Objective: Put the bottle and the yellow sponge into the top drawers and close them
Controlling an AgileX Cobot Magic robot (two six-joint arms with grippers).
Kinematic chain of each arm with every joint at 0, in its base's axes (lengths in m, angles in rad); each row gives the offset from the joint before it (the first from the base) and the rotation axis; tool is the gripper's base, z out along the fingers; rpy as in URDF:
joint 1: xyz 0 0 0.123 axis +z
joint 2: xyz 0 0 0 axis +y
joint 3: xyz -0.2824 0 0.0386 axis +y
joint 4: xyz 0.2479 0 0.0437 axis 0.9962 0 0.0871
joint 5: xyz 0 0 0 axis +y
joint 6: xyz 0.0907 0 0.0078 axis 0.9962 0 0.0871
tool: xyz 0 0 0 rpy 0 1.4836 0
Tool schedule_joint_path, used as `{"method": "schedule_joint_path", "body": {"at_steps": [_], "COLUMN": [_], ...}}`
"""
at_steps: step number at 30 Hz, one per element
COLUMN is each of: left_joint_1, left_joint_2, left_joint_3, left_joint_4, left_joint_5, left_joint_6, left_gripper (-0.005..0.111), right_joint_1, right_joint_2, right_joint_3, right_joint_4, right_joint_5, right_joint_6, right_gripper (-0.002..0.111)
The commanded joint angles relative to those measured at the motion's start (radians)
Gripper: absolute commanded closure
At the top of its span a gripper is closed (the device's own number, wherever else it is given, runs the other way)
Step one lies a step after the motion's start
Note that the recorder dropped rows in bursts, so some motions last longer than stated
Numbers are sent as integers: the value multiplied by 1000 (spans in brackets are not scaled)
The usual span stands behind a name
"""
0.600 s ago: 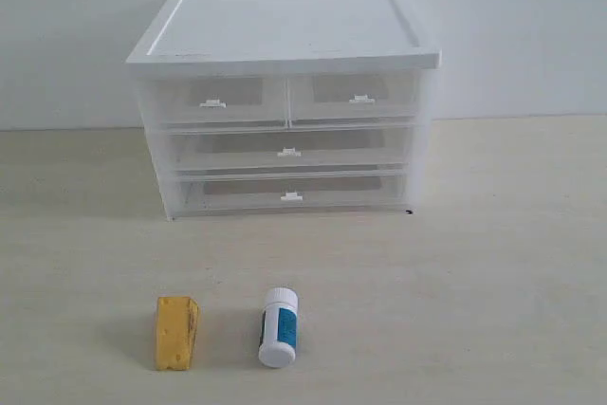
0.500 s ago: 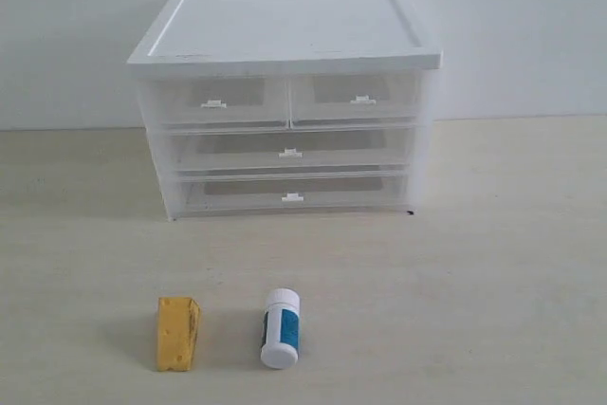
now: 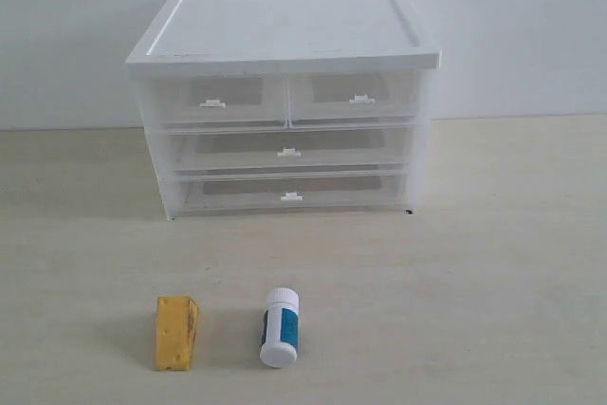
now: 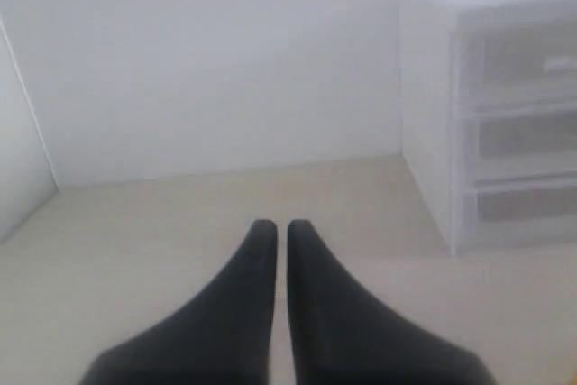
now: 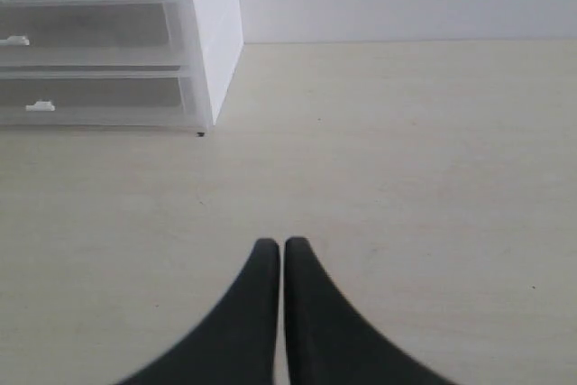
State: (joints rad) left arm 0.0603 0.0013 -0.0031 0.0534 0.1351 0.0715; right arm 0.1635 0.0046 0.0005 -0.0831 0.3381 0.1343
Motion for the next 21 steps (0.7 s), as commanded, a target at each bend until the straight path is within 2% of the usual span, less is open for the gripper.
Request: {"method": "schedule_joint_path", "body": {"at_steps": [1, 2, 8, 11, 15, 18, 21], "left_joint_1": [1, 1, 1, 1, 1, 1, 1], "left_joint_2": [-1, -1, -1, -1, -1, -1, -1], "left_joint_3": [3, 3, 3, 3, 3, 3, -35], "left_joint_4": [-17, -17, -17, -17, 59, 154, 184], "left_joint_5": [-241, -322, -583, -784, -1042, -1130, -1128], "left_joint_6": [10, 10, -24, -148, -451, -501, -601], "left_gripper": [103, 103, 103, 103, 103, 103, 103], "right_joint_1": [-4, -4, -4, -4, -4, -4, -4], "right_joint_2": [-5, -5, -5, -5, -5, -5, -5], "right_joint_3": [-1, -1, -1, -1, -1, -1, -1], "right_joint_4": [-1, -1, -1, -1, -5, -11, -11], "right_joint_5": [-4, -4, -4, -4, -4, -4, -6], "right_joint_6": [-3, -3, -3, -3, -6, -13, -13], "right_gripper": [108, 108, 108, 108, 108, 108, 108]}}
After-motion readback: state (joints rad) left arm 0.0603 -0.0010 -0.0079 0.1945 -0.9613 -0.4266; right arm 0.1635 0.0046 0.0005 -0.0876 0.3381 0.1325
